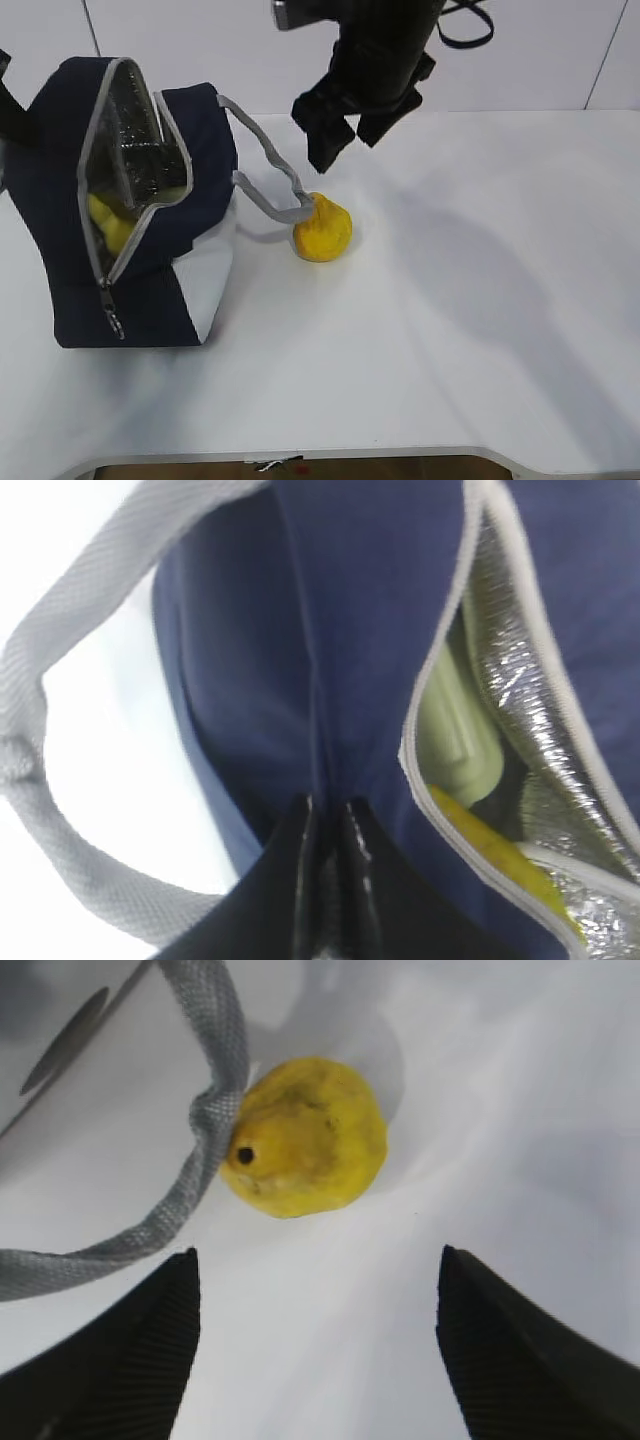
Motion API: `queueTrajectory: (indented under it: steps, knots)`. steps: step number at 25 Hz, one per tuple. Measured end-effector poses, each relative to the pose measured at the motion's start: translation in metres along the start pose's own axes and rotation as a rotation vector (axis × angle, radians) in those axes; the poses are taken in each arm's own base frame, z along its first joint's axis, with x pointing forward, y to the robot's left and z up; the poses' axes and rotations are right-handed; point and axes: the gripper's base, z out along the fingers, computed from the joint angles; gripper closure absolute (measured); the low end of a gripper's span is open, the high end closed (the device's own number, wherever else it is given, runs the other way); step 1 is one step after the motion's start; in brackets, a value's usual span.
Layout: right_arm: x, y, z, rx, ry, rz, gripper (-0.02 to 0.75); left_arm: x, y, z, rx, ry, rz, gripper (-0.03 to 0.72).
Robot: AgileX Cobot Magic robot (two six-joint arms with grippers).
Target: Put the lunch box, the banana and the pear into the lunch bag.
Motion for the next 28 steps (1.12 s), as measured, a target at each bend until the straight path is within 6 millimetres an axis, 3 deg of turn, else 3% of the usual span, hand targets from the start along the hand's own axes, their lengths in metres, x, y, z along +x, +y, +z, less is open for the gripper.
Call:
queueTrajectory:
  steps: [15, 28]
  knots:
    - [0.008, -0.005, 0.058, 0.011, 0.131, -0.033, 0.152, 0.001, 0.002, -0.001, -0.028, 0.01, -0.009, 0.673]
    - [0.007, 0.0, 0.068, -0.058, 0.117, -0.067, 0.152, 0.001, 0.002, -0.001, -0.029, 0.009, -0.012, 0.673]
